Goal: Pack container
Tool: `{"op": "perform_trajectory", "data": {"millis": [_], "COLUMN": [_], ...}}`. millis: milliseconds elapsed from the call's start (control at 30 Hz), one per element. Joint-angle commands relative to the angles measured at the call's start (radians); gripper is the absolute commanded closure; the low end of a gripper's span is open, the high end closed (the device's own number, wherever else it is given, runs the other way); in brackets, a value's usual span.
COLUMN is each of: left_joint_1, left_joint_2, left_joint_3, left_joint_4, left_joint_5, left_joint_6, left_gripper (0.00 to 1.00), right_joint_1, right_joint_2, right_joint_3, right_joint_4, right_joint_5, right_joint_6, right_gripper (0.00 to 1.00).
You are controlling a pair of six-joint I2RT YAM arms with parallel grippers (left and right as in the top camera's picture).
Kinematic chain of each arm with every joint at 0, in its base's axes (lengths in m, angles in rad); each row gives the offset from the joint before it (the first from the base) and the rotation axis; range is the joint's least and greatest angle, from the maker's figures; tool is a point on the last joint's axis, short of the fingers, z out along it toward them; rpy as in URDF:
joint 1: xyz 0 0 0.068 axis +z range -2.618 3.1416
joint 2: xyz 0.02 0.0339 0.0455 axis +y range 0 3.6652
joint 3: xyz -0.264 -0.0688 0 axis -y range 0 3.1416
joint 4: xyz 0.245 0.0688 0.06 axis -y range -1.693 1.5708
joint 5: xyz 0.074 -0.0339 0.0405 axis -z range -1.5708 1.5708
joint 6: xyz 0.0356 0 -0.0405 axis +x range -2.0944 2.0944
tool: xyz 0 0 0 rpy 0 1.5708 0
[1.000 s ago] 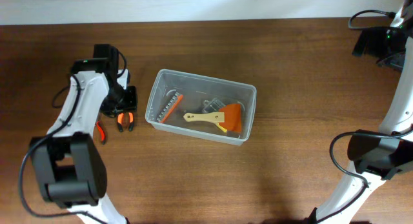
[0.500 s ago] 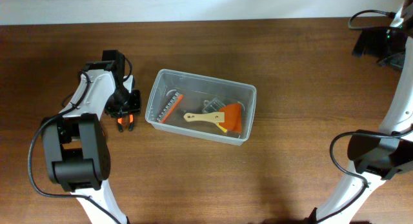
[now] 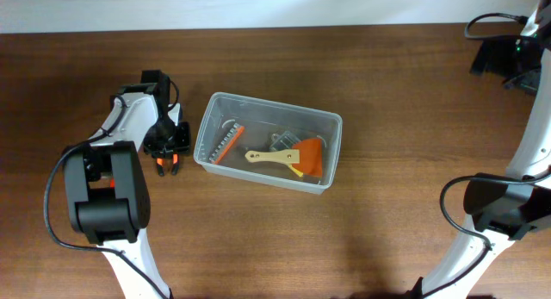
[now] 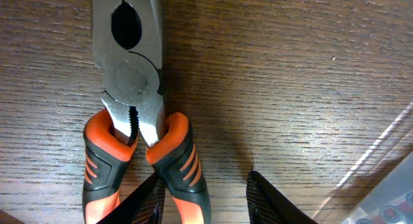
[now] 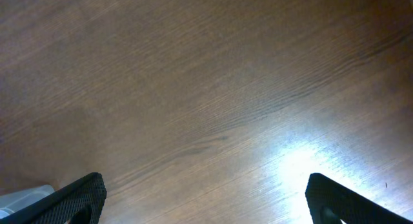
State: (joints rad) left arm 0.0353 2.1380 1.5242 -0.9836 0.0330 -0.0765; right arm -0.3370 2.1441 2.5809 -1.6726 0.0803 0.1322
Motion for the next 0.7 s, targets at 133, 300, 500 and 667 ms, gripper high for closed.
{"op": "perform_trajectory", "data": {"millis": [133, 300, 500, 667], "left_joint_1": [0.002, 0.002, 0.002, 0.01], "left_joint_2": [0.059, 0.059, 0.059, 0.039], "left_joint_3": [0.002, 0.002, 0.002, 0.051], "left_joint_4": [0.015, 0.015, 0.012, -0.025], "left_joint_5": [0.011, 0.005, 0.005, 0.004], "left_joint_6": [-0.021, -0.021, -0.021, -0.021], "left_gripper": [0.67, 0.79, 0.96, 0.98], "right_joint_1": [-0.004, -0.004, -0.004, -0.004], "right_joint_2": [-0.011, -0.011, -0.011, -0.011], "right_joint_3": [0.012, 0.012, 0.012, 0.012], "right_joint_4": [0.001, 0.001, 0.001, 0.001], "right_joint_5": [-0.002, -0.002, -0.002, -0.002], "right_joint_6": [0.008, 0.008, 0.008, 0.008], "right_gripper": [0.01, 0.01, 0.01, 0.01]}}
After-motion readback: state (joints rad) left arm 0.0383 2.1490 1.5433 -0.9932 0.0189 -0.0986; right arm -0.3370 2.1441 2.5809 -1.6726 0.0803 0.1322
